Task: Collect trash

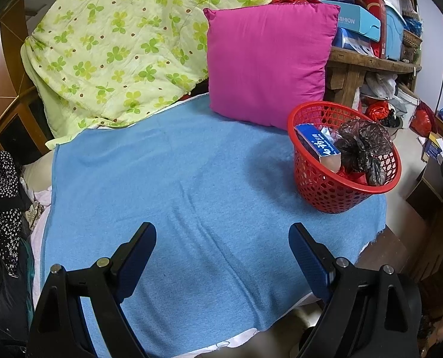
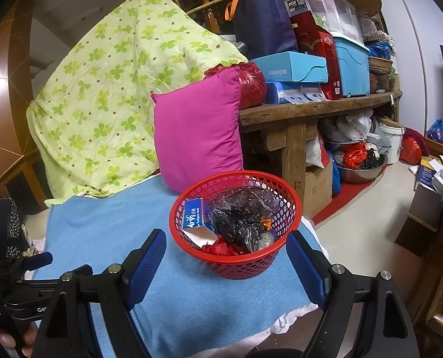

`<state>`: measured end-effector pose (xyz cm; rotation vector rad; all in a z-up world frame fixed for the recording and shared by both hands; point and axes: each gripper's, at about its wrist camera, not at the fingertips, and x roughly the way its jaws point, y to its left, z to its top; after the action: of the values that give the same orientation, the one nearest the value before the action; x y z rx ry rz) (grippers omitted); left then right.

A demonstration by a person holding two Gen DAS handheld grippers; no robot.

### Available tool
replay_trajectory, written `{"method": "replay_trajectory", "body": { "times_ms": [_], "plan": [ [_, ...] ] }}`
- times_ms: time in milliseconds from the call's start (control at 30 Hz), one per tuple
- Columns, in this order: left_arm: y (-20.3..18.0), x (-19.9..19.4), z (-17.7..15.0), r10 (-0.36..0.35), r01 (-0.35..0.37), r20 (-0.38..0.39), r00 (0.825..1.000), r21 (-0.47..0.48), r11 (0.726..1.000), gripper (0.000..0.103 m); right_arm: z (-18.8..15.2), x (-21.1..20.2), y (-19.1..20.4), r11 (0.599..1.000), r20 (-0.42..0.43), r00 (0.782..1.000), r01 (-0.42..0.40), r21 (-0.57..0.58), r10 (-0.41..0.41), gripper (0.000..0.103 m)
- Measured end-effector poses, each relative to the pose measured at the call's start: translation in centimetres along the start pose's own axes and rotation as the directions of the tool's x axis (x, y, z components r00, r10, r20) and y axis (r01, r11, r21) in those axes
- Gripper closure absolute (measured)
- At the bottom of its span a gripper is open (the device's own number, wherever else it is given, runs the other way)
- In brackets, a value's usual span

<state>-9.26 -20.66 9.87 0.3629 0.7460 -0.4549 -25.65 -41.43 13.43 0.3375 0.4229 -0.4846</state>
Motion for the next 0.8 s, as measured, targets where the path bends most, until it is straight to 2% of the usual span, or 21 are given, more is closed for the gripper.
{"method": "replay_trajectory", "body": {
  "times_ms": [800],
  "plan": [
    [0.37, 0.22, -0.05, -0.012, 0.012, 0.002, 1.000, -0.001, 1.000, 0.013, -0.08, 0.07, 0.31, 1.000, 0.000, 1.000, 0.004, -0.006, -0.004, 0.018]
  ]
}}
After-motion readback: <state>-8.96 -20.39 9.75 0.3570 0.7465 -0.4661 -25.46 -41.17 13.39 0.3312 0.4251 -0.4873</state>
